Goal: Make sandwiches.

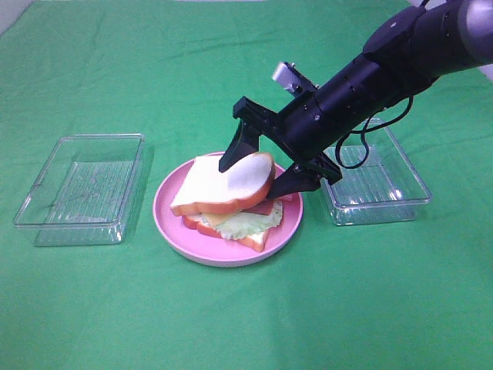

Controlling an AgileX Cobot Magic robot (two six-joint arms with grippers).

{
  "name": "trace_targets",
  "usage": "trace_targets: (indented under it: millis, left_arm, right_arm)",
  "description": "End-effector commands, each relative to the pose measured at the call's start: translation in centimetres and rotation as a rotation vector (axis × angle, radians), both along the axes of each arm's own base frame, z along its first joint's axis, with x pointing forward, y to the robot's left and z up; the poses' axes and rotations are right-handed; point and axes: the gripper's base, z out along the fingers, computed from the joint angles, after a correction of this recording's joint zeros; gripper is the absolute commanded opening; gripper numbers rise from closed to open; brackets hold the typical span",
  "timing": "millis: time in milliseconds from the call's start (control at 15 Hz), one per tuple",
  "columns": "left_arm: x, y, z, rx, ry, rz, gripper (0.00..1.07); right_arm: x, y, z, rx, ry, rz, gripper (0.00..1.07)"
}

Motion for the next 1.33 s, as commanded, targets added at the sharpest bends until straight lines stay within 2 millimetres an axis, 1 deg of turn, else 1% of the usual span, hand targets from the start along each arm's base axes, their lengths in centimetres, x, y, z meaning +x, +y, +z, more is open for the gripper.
trace_targets:
  millis: [67, 267, 400, 533, 733, 800, 867, 1000, 1133, 1267, 1333]
  left_arm:
    - [-0.2, 0.1, 0.0, -0.020, -0.021, 0.000, 0.76]
    - [-0.2, 0.1, 0.0, -0.020, -0.021, 0.000, 0.76]
    - [-0.2, 0.1, 0.0, -0.020, -0.021, 0.000, 0.76]
    - [-0.2, 0.1, 0.0, -0.020, -0.021, 0.000, 0.76]
    - [-0.2, 0.1, 0.0, -0.020, -0.021, 0.000, 0.76]
    - [-0.2, 0.1, 0.0, -0.020, -0.021, 0.000, 0.76]
    - [-0.2, 0.1, 0.0, -0.020, -0.021, 0.000, 0.76]
    - [-0.2, 0.1, 0.0, -0.020, -0.021, 0.000, 0.76]
    - [-0.2, 0.1, 0.0, -0.020, -0.021, 0.000, 0.76]
    - [-0.2, 0.1, 0.0, -0.019, -0.021, -0.001, 0.76]
    - [-0.3, 0.1, 0.0, -0.017, -0.022, -0.003, 0.76]
  right_arm:
    - [-0.6, -0.4, -0.3, -0.056, 0.028, 0.058, 0.78]
    - [-0.8, -1.5, 0.4, -0.183, -0.012, 0.090, 0.78]
    - [-1.1, -2.5, 1.9, -0.277, -0.066, 0.108, 0.78]
    - [-1.7, -3.6, 4.3, -0.367, -0.147, 0.169, 0.78]
    - [-3.5, -5.7, 8.6, -0.500, -0.241, 0.255, 0.77]
    - [-5.0, -6.5, 10.9, -0.511, -0.287, 0.249, 0.77]
    - [-6.3, -7.1, 12.4, -0.507, -0.329, 0.240, 0.77]
    - [-9.7, -8.5, 14.2, -0.503, -0.390, 0.231, 0.77]
    - [-13.6, -10.3, 14.9, -0.510, -0.436, 0.224, 0.77]
    - [-17.7, -12.0, 15.0, -0.512, -0.467, 0.221, 0.77]
    - [-18.9, -12.5, 15.1, -0.515, -0.474, 0.223, 0.77]
